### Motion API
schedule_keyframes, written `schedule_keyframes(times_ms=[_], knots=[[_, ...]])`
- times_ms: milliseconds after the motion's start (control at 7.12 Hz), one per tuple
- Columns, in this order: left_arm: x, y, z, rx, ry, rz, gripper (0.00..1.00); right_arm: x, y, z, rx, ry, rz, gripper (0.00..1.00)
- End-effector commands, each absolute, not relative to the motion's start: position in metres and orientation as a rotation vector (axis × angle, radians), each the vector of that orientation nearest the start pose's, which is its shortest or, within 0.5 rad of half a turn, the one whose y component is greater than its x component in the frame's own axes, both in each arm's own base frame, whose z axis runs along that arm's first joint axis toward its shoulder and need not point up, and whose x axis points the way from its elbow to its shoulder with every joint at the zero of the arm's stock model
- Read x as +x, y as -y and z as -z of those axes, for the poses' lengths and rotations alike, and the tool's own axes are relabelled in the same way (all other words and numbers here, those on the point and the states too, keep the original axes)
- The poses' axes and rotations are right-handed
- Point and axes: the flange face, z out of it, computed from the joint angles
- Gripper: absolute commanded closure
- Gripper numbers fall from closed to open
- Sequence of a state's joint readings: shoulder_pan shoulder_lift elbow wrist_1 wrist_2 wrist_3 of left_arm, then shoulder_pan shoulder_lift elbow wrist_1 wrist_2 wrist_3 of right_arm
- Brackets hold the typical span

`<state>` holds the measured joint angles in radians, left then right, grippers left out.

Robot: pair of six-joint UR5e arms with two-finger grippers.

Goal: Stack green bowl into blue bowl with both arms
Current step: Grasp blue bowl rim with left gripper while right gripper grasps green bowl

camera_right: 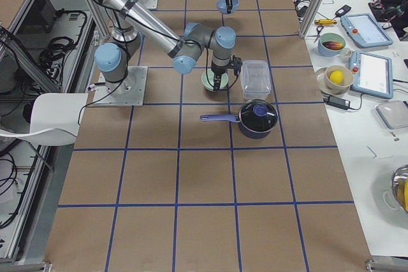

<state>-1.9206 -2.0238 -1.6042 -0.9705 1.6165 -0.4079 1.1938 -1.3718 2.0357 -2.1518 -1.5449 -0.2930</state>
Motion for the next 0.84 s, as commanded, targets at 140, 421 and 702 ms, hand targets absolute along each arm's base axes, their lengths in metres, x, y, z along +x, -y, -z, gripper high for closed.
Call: schedule_keyframes(times_ms=[140,421,702], knots=[[-0.437,0.541,-0.245,-0.115,-3.147,0.182,1.00,-0.057,0.503,-0.196,0.134,-3.062,-0.197,0.07],[-0.439,0.539,-0.225,-0.089,-3.132,0.135,1.00,-0.059,0.499,-0.190,0.139,-3.050,-0.238,0.77],[-0.436,0.538,-0.219,-0.070,-3.120,0.124,0.91,-0.058,0.496,-0.191,0.136,-3.037,-0.282,1.00]])
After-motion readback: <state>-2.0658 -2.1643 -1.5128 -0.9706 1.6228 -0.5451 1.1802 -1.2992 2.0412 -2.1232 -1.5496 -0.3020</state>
